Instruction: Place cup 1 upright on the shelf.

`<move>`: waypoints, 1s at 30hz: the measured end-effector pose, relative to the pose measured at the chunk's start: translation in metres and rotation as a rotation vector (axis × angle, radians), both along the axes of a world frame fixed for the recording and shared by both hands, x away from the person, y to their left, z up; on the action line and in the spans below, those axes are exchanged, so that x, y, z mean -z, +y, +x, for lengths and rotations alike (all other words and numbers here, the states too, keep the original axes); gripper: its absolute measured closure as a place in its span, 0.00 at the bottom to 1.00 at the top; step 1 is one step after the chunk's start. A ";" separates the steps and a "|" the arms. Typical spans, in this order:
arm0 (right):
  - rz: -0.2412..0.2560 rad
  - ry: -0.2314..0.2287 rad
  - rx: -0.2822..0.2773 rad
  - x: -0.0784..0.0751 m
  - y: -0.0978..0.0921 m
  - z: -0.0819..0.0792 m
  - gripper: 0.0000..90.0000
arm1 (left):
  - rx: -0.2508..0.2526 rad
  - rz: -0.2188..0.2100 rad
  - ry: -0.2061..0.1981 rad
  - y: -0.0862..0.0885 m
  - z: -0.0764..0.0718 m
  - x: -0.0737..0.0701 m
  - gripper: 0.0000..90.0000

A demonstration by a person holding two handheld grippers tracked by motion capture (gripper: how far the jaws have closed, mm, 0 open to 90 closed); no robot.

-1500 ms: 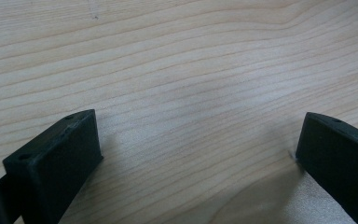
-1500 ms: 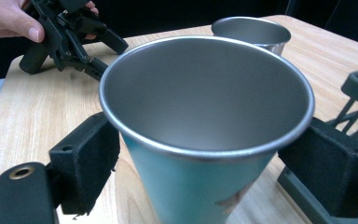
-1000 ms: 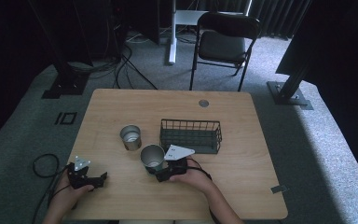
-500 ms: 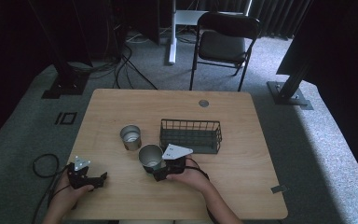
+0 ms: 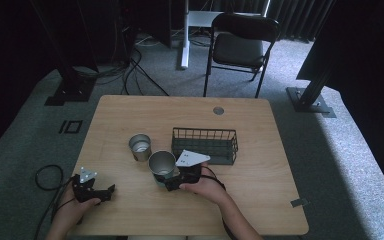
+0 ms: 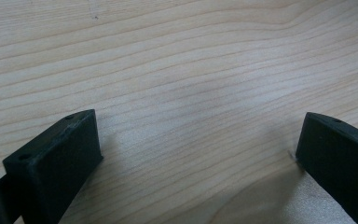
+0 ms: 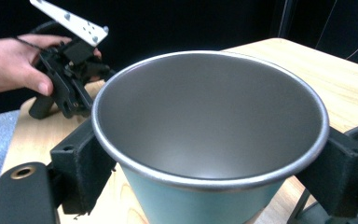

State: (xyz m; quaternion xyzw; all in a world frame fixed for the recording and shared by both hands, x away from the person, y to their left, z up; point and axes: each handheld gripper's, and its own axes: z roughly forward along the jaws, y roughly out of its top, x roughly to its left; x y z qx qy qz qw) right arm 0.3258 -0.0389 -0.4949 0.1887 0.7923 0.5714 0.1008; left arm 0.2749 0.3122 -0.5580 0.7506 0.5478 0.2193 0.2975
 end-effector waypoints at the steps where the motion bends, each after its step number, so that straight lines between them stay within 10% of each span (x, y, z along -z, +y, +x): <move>1: 0.004 0.000 0.001 -0.002 0.000 0.000 0.15 | 0.001 0.001 0.001 0.000 0.000 0.000 0.00; 30: 0.116 -0.063 0.132 -0.064 -0.037 0.012 0.15 | 0.001 0.001 0.001 0.000 0.000 0.000 0.00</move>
